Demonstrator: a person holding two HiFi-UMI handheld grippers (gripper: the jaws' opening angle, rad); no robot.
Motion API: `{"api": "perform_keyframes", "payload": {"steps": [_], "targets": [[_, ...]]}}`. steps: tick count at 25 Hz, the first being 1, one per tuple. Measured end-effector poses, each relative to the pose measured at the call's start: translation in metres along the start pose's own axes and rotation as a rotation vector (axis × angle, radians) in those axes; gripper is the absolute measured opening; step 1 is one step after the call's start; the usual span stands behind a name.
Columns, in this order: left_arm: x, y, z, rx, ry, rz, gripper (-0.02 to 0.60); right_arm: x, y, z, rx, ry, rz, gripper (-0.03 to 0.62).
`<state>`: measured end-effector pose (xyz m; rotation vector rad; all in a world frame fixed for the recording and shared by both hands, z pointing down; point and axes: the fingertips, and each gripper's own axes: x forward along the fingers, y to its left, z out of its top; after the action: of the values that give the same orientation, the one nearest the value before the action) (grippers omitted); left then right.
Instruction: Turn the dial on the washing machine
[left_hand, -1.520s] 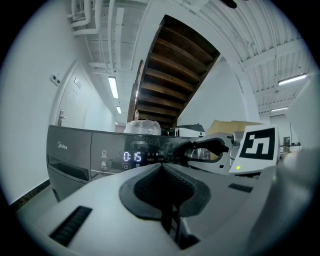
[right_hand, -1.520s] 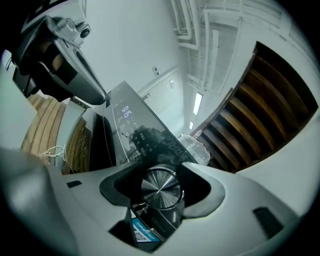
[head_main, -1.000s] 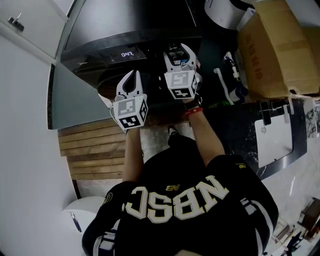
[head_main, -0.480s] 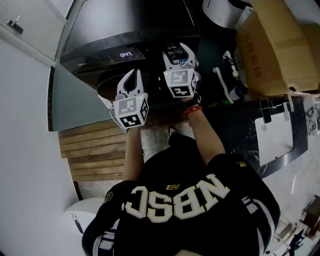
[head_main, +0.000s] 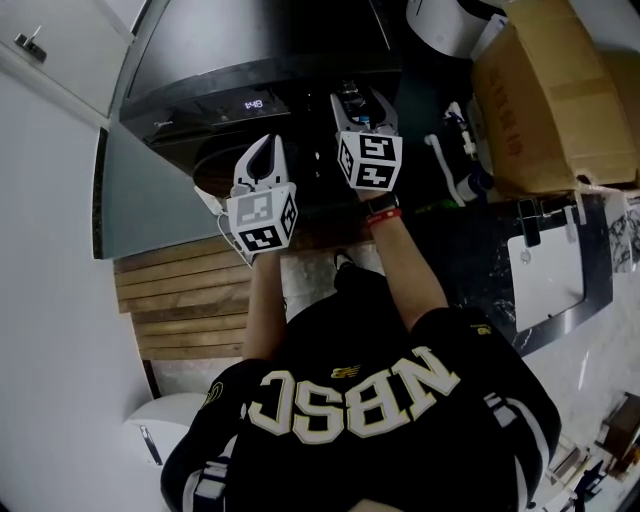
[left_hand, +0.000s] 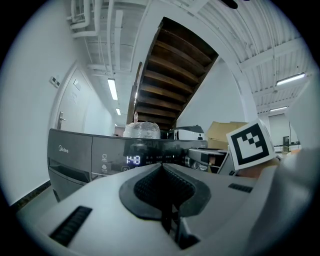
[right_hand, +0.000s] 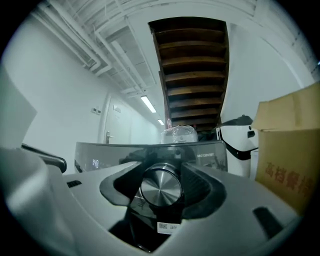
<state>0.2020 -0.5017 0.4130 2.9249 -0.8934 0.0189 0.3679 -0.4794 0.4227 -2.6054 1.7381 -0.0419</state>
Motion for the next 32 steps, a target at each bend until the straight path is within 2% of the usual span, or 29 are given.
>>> {"api": "perform_keyframes", "payload": {"steps": [8,14,17,21,24,26,32], "targets": [[0.002,-0.007,0.000,-0.001,0.000,-0.011,0.015,0.000,0.001,0.000,0.005,0.014,0.008,0.244],[0.004,-0.009,-0.001,0.000,0.003,-0.013,0.015,0.002,-0.001,-0.001,0.050,0.033,-0.008,0.244],[0.003,-0.006,0.000,-0.005,-0.001,-0.006,0.015,0.001,-0.005,-0.003,0.146,0.023,-0.015,0.244],[0.003,-0.005,0.000,-0.013,-0.004,-0.004,0.015,0.000,-0.012,-0.006,0.392,-0.004,-0.012,0.244],[0.004,-0.005,0.001,-0.015,-0.008,-0.008,0.015,-0.003,-0.018,-0.002,0.514,-0.013,-0.016,0.241],[0.004,-0.004,0.001,-0.017,-0.009,-0.008,0.015,-0.004,-0.020,-0.002,0.547,-0.009,-0.021,0.241],[0.005,-0.005,0.000,-0.015,-0.007,-0.014,0.015,-0.005,-0.019,-0.002,0.538,-0.016,-0.031,0.242]]}}
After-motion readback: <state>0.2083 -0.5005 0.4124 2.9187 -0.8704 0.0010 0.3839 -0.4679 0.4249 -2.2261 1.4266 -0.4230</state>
